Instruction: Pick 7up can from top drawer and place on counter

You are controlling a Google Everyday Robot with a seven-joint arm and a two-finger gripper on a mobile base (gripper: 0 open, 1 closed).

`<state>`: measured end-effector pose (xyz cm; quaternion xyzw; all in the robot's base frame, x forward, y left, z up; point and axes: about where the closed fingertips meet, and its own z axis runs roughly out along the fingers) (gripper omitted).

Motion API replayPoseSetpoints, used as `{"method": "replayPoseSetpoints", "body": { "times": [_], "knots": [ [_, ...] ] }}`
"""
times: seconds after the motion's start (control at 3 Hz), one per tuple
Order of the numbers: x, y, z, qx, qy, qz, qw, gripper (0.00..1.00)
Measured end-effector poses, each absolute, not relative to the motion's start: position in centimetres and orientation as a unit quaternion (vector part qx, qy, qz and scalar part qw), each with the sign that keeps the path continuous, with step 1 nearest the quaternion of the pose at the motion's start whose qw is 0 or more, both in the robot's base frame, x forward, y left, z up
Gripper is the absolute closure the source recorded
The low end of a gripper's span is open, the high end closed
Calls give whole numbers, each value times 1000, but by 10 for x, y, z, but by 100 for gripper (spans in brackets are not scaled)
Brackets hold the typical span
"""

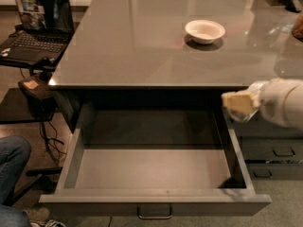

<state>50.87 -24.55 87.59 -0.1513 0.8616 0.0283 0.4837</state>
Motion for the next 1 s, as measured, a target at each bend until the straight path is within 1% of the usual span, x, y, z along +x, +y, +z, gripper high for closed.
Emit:
{"method": "replayPoseSetpoints", "body": {
  "times": [0.33,0.67,1.0],
  "knots": [
    [523,-253,936,-156,862,22,481,100],
    [528,-250,970,-163,857,21,489,100],
    [538,-239,974,-177,849,39,496,100]
  ]
}}
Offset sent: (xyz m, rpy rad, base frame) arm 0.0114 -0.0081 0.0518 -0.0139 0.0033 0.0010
